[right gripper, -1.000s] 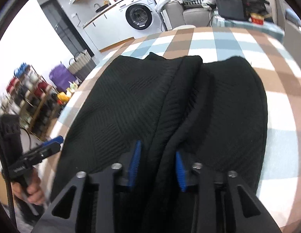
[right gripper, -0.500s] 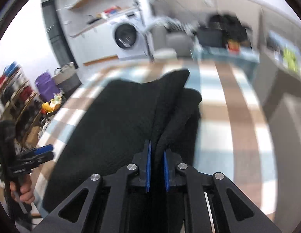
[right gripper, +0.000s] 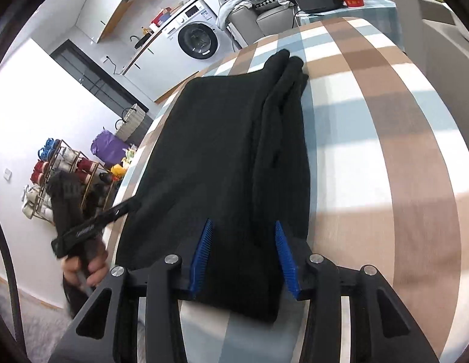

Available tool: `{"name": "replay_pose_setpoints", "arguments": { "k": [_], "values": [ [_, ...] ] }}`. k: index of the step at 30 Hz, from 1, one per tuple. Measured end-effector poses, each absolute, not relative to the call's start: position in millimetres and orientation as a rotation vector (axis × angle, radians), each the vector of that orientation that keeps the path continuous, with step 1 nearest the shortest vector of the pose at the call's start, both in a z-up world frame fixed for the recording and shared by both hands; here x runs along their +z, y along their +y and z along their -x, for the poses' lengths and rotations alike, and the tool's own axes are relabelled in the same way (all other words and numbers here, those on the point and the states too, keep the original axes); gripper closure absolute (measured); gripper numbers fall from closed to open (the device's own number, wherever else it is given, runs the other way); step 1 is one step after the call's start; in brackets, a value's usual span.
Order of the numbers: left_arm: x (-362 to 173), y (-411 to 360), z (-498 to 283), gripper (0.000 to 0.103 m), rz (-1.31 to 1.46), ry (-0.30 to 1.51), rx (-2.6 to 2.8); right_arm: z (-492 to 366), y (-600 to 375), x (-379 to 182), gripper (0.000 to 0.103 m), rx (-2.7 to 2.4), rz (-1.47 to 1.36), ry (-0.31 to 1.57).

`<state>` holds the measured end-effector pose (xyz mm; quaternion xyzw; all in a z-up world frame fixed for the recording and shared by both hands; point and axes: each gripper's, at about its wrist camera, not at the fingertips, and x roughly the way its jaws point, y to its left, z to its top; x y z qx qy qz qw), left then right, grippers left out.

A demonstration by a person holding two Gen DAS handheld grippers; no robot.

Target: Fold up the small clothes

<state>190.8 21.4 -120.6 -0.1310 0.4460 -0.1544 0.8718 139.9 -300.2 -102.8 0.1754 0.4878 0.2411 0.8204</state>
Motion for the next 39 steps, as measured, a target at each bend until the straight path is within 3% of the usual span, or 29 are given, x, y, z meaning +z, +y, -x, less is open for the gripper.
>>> {"name": "replay_pose_setpoints", "arguments": {
  "k": [1, 2, 4, 6, 10, 14, 18, 22, 29, 30, 31, 32, 39],
  "values": [
    [-121, 19, -190, 0.041, 0.266, 0.934, -0.327, -134, -297, -101, 0.062, 0.501, -0.35, 1.035],
    [-123, 16, -190, 0.041, 0.26, 0.941, -0.329, -130, -293, -100, 0.078, 0.481, -0.304, 1.031],
    [-124, 15, -189, 0.041, 0.263, 0.946, -0.338, -123, -283, -91, 0.096, 0.477, -0.244, 1.005],
    [-123, 15, -186, 0.041, 0.255, 0.944, -0.333, -116, -275, -75, 0.096, 0.479, -0.19, 0.969],
    [-119, 19, -177, 0.041, 0.26, 0.937, -0.328, -119, -280, -84, 0.095, 0.411, -0.22, 1.098],
    [-123, 19, -172, 0.041, 0.246, 0.952, -0.325, -122, -292, -96, 0.075, 0.39, -0.258, 1.126],
    [-123, 11, -169, 0.041, 0.159, 0.962, -0.326, -123, -304, -89, 0.069, 0.376, -0.296, 1.035],
    [-126, 7, -169, 0.041, 0.099, 0.966, -0.302, -140, -298, -105, 0.069, 0.332, -0.275, 1.077],
    [-129, 17, -168, 0.041, 0.106, 0.969, -0.286, -177, -295, -94, 0.07, 0.336, -0.28, 0.972],
    [-129, 18, -168, 0.041, 0.1, 0.968, -0.284, -182, -292, -96, 0.074, 0.33, -0.272, 0.976],
    [-129, 18, -168, 0.041, 0.09, 0.966, -0.282, -187, -290, -98, 0.09, 0.322, -0.254, 0.972],
    [-129, 18, -168, 0.041, 0.075, 0.965, -0.271, -191, -288, -100, 0.095, 0.283, -0.207, 0.962],
    [-127, 26, -168, 0.041, 0.109, 0.964, -0.269, -183, -316, -95, 0.093, 0.231, -0.275, 0.939]
  ]
}}
